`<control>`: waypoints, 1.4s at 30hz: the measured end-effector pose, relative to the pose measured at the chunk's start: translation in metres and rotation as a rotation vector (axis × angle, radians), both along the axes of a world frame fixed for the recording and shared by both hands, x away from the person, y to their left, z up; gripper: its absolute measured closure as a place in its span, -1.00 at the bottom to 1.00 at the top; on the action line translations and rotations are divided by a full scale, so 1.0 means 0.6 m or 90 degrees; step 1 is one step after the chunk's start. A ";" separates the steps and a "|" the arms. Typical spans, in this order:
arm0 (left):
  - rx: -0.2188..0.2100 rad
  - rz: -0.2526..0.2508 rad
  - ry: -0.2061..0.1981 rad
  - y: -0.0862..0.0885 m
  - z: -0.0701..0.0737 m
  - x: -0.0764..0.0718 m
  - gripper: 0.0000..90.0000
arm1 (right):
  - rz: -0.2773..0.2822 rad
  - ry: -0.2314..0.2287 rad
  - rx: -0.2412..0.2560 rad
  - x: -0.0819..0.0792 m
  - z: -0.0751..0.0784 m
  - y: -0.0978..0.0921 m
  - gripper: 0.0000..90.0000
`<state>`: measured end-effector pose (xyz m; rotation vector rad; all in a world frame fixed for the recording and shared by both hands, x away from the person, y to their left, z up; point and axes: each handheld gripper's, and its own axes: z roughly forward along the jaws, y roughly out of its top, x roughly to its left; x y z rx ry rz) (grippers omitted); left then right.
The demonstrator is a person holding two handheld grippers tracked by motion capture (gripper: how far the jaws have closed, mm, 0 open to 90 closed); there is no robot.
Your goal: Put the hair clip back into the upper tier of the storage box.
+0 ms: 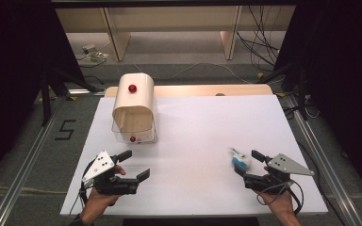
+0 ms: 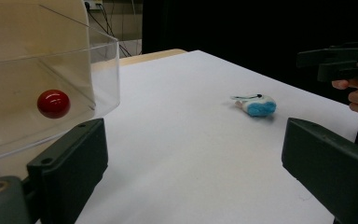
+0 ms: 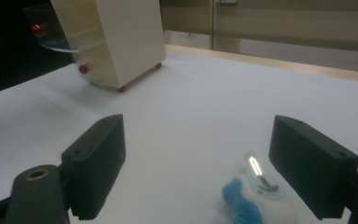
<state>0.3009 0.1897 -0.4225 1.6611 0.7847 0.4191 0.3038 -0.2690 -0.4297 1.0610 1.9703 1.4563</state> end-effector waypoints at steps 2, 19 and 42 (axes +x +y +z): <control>-0.001 0.001 0.000 0.000 0.000 0.000 -0.85 | -0.002 0.001 -0.002 0.003 0.000 -0.001 -0.58; -0.002 0.002 0.001 0.000 0.000 0.001 -0.85 | -0.021 0.067 -0.050 0.043 -0.012 -0.007 -0.63; 0.000 0.001 0.002 0.000 -0.001 0.001 -0.85 | -0.020 0.188 -0.128 0.104 -0.046 -0.018 -0.63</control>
